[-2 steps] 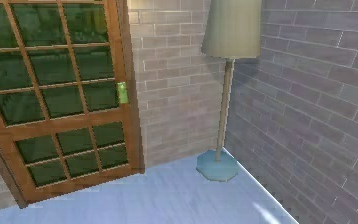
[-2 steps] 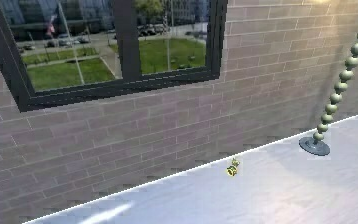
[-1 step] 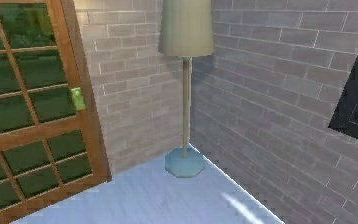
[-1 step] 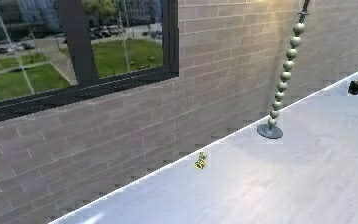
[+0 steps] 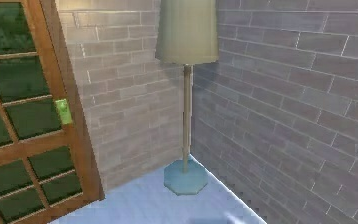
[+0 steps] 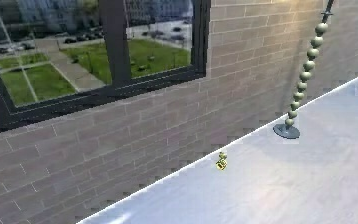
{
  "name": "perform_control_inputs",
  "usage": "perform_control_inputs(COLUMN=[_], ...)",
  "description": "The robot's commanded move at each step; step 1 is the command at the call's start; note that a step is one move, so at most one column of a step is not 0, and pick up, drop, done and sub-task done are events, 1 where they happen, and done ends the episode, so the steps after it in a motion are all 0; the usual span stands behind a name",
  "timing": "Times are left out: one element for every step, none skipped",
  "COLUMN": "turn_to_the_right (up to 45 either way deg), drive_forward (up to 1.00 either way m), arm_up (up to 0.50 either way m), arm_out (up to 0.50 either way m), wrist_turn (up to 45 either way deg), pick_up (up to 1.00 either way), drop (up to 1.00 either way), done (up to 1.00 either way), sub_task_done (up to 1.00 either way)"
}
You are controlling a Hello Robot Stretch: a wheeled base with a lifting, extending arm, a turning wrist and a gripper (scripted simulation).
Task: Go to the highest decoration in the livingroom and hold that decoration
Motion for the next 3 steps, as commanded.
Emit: perform_control_inputs(turn_to_the_right=[45.0, 39.0, 3.0], drive_forward=[0.0, 0.0, 0.0], arm_up=[0.0, 0.0, 0.0], arm_out=[0.0, 0.0, 0.0], wrist_turn=[0.0, 0.0, 0.0], pick_up=[0.0, 0.0, 0.0], drop=[0.0, 0.0, 0.0], done=[0.0, 0.0, 0.0], sub_task_done=[0.0, 0.0, 0.0])
